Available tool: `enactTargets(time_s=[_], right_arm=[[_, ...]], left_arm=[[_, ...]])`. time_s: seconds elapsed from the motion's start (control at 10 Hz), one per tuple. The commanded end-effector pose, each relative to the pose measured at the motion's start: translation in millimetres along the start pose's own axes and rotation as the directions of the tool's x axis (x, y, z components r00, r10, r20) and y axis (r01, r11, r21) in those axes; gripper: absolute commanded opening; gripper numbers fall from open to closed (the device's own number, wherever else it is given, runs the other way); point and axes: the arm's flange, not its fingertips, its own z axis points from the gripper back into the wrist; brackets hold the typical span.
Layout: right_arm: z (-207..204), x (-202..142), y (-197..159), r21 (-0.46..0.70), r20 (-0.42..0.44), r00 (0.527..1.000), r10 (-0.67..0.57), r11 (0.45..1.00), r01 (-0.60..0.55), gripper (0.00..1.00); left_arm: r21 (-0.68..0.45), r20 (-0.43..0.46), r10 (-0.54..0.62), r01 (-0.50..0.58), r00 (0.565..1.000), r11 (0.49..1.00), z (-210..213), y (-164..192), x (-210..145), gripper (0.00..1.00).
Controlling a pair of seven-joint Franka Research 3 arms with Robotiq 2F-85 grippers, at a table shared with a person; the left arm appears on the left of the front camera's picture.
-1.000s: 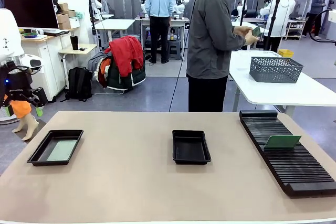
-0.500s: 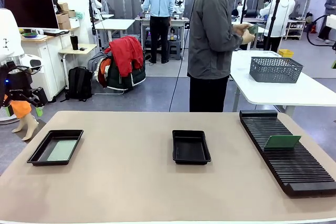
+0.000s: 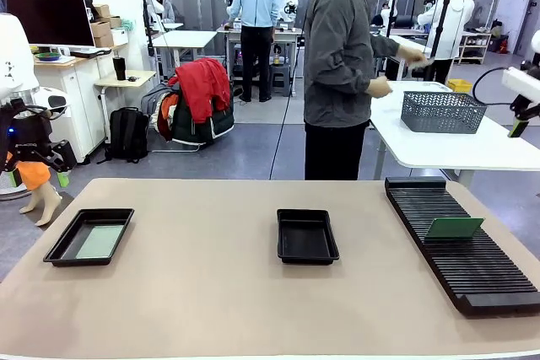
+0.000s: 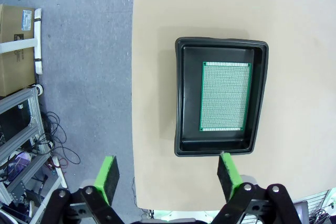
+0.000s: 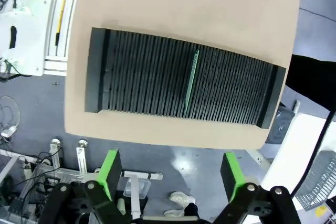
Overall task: Inspect and transfer BCBs to ESD trays.
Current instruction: Pick up the Blank PCB from the PCB Rack and place it in the right ESD tray.
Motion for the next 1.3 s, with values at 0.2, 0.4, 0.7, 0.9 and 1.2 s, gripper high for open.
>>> enactTargets(time_s=[0.2, 0.4, 0.7, 0.9, 1.2], right_arm=[[-65.7, -1.0, -1.2, -0.043, 0.021, 1.000, 0.012, 0.999, -0.011, 1.00], [-94.7, 3.7, -7.9, -0.051, 0.028, 1.000, 0.012, 0.999, -0.010, 1.00], [-134.5, 9.0, -18.4, -0.043, 0.034, 0.999, 0.013, 0.999, -0.011, 1.00], [-159.7, 8.3, -23.5, -0.034, 0.057, 0.998, 0.019, 0.999, -0.017, 1.00], [-191.8, 9.0, -31.0, -0.026, 0.047, 0.999, -0.012, 1.000, 0.013, 1.00]], left_arm=[[-0.004, 0.003, -0.001, 0.001, 1.000, 1.000, -0.9, 0.3, -0.7, 1.00], [-0.004, 0.003, -0.001, 0.001, 1.000, 1.000, -0.9, 0.3, -0.7, 1.00], [-0.004, 0.003, -0.001, 0.001, 1.000, 1.000, -0.9, 0.3, -0.7, 1.00], [-0.004, 0.003, -0.001, 0.001, 1.000, 1.000, -0.9, 0.3, -0.7, 1.00], [-0.004, 0.003, -0.001, 0.001, 1.000, 1.000, -0.9, 0.3, -0.7, 1.00]])
